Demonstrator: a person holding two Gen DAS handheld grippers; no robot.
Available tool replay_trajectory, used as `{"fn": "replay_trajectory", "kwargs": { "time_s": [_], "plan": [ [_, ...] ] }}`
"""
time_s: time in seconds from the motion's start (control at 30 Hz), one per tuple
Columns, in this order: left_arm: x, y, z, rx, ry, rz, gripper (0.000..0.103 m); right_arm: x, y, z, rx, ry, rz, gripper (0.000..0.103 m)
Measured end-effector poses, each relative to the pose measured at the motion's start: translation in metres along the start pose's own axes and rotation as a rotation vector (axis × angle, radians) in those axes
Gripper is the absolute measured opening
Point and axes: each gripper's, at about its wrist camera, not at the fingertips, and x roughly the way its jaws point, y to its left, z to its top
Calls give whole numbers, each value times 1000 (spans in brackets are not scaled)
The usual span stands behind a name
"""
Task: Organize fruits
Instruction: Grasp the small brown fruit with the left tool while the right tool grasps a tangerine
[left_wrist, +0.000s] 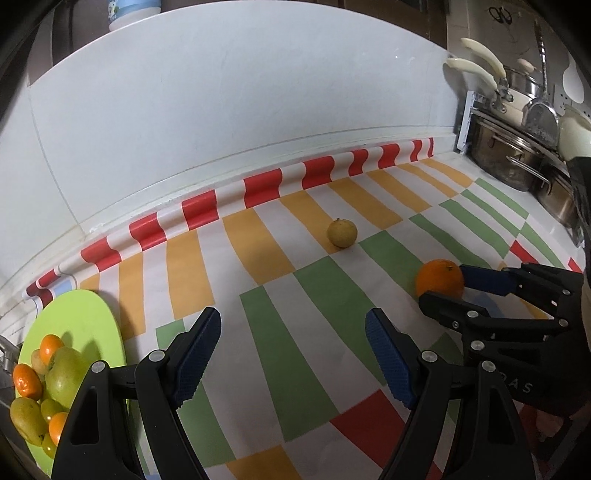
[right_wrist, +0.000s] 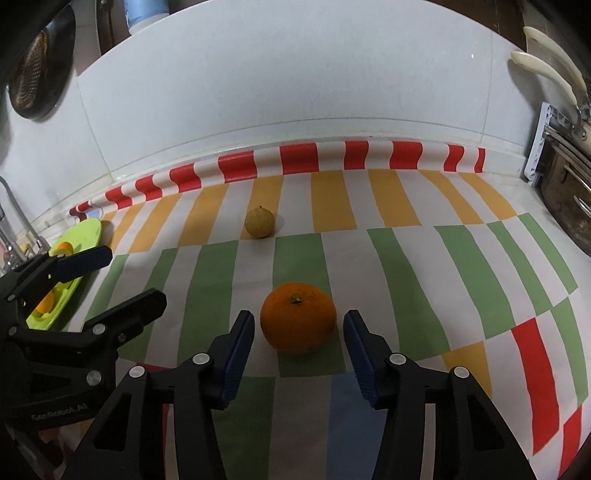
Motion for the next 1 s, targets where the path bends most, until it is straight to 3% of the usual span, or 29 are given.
{"fn": "replay_trajectory", "kwargs": {
  "time_s": [0.2, 0.57, 1.0],
  "plan": [
    [8, -1, 5, 10, 1, -3, 80, 4, -2, 1, 12, 7, 14, 44],
    [22, -11, 18, 22, -1, -17, 80, 1, -19, 1, 70, -36, -12, 44],
    [58, -25, 57, 13, 13, -91, 62, 8, -42, 18, 104, -51, -50, 44]
  ]
}}
